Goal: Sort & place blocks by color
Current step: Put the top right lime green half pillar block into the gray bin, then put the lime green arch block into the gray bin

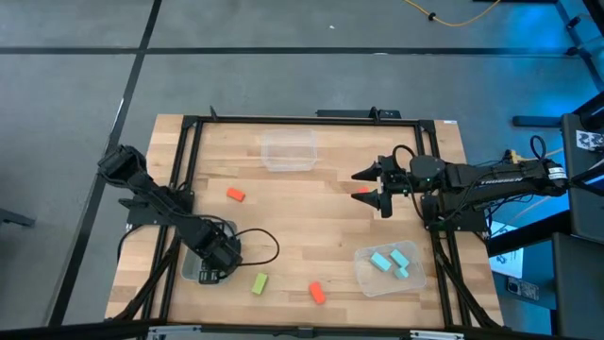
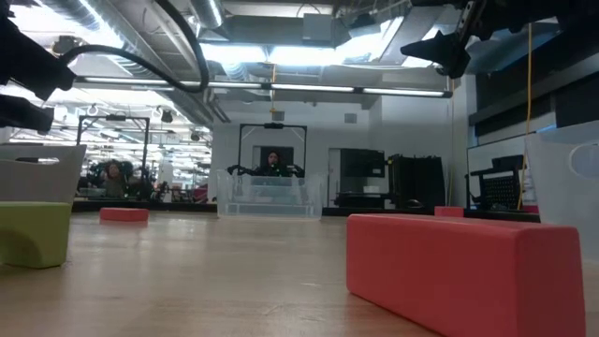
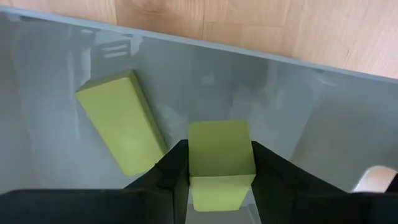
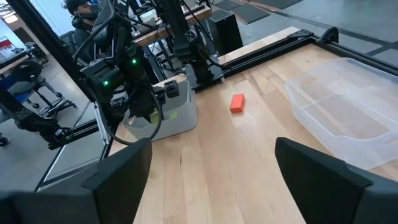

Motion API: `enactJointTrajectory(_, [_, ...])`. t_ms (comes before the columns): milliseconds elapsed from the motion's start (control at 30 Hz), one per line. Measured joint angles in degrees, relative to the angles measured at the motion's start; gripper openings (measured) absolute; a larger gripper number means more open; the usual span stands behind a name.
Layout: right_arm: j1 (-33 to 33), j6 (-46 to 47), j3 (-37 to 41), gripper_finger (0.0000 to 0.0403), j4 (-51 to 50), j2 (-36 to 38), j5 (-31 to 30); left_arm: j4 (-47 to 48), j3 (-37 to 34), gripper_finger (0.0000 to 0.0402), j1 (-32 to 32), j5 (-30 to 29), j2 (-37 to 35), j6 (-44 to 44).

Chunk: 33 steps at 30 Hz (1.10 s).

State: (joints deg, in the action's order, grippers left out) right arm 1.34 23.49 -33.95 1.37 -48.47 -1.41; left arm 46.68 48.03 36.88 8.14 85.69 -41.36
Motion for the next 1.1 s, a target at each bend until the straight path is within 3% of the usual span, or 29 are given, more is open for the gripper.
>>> enactJointTrajectory(233, [0.0,0.0,0.0,0.0344,0.0,0.0,0.0,0.2,-0.1,0.0171,0.0,-1.6,0.1,0.0])
enactJointTrajectory(500, [0.0,0.2,0.0,0.0344,0.0,0.0,0.0,0.1,-0.1,0.0178,-0.1,-1.4,-0.6,-0.2])
enactJointTrajectory(667, [0.0,0.2,0.0,0.0344,0.0,0.0,0.0,1.3,0.7,0.0180,-0.8,0.2,-5.3,-1.8])
enactJointTrajectory(833, [0.0,0.2,0.0,0.0344,0.0,0.0,0.0,4.2,3.3,0.0180,-0.9,-0.6,-14.9,-1.8])
enactJointTrajectory(933, [0.0,0.2,0.0,0.0344,0.0,0.0,0.0,3.2,5.3,0.0179,-1.8,-5.9,-22.1,-1.9])
enactJointTrajectory(1100, [0.0,1.9,0.0,0.0344,0.1,0.0,0.0,-3.4,7.7,0.0179,-6.8,-25.0,-31.4,-0.2])
